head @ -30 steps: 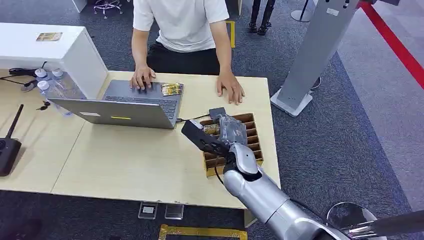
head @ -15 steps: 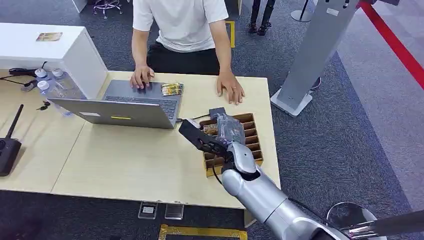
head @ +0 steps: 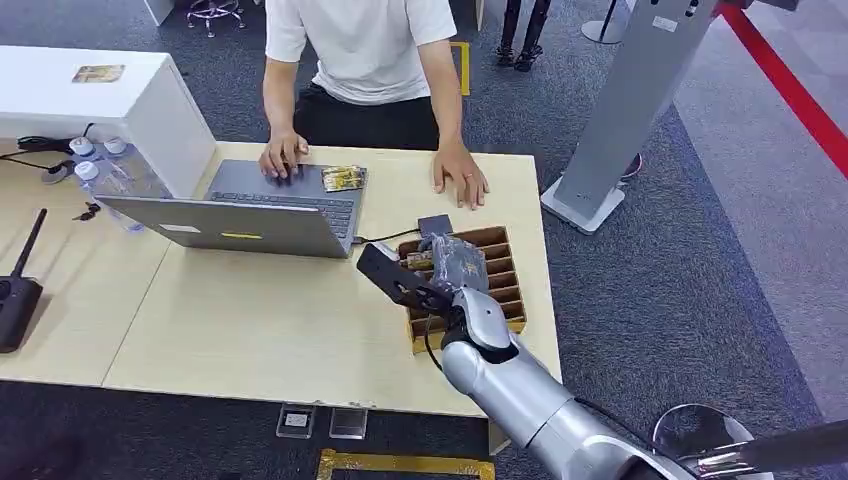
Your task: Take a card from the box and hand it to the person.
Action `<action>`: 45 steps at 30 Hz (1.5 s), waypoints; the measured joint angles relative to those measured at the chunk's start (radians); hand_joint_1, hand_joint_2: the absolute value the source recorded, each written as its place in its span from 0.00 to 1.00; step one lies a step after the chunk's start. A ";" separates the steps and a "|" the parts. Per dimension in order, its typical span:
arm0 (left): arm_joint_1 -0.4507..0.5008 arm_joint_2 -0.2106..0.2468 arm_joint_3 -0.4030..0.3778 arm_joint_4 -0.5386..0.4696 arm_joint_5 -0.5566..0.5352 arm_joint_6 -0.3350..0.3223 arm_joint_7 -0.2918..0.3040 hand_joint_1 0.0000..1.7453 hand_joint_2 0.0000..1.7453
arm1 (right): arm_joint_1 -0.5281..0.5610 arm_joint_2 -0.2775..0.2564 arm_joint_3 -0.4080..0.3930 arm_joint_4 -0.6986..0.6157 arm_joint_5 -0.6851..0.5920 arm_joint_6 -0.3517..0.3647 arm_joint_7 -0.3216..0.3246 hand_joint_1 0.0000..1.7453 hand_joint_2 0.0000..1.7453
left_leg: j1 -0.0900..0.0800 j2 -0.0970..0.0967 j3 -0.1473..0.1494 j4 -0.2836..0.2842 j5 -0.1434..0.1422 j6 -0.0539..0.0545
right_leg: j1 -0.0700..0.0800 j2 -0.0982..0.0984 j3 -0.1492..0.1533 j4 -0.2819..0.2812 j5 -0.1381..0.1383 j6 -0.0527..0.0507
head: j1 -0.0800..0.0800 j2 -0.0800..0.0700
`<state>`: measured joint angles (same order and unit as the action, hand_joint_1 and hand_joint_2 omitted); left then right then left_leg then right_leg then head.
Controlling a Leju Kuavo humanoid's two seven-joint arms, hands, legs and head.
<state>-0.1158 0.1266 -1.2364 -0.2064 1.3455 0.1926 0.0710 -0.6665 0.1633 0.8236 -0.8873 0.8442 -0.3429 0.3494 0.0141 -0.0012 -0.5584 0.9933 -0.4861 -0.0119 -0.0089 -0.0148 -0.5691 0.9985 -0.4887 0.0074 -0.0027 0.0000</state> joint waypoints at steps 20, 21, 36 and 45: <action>0.000 0.000 0.000 0.000 -0.008 -0.002 0.000 0.00 1.00 | 0.004 0.001 0.000 0.010 -0.007 -0.004 0.007 0.81 1.00 | 0.000 0.000 0.001 0.000 0.000 0.000 | 0.000 0.000 0.000 0.000 0.000 0.000 | 0.001 0.000; 0.000 0.000 0.000 0.000 -0.008 -0.002 0.000 0.00 1.00 | 0.004 0.001 0.000 0.010 -0.007 -0.004 0.007 0.82 1.00 | 0.000 0.000 0.001 0.000 0.000 0.000 | 0.000 0.000 0.000 0.000 0.000 0.000 | 0.000 0.000; 0.000 -0.001 -0.001 0.000 -0.008 -0.002 0.000 0.00 1.00 | 0.004 0.000 0.000 0.012 -0.008 -0.003 0.005 0.80 1.00 | 0.000 0.000 0.001 0.000 0.000 0.000 | 0.000 0.000 0.000 0.000 0.000 0.000 | 0.000 0.000; 0.000 -0.001 0.000 0.000 -0.008 -0.001 0.000 0.00 1.00 | 0.004 -0.001 0.000 0.012 -0.008 -0.003 0.003 0.96 1.00 | 0.000 0.000 0.001 0.000 0.000 0.000 | 0.000 0.000 0.000 0.000 0.000 0.000 | 0.000 0.000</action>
<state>-0.1158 0.1255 -1.2367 -0.2064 1.3378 0.1915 0.0706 -0.6626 0.1625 0.8240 -0.8751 0.8366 -0.3456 0.3529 0.0141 -0.0010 -0.5577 0.9933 -0.4861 -0.0119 -0.0089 -0.0147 -0.5688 0.9985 -0.4887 0.0074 -0.0027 0.0000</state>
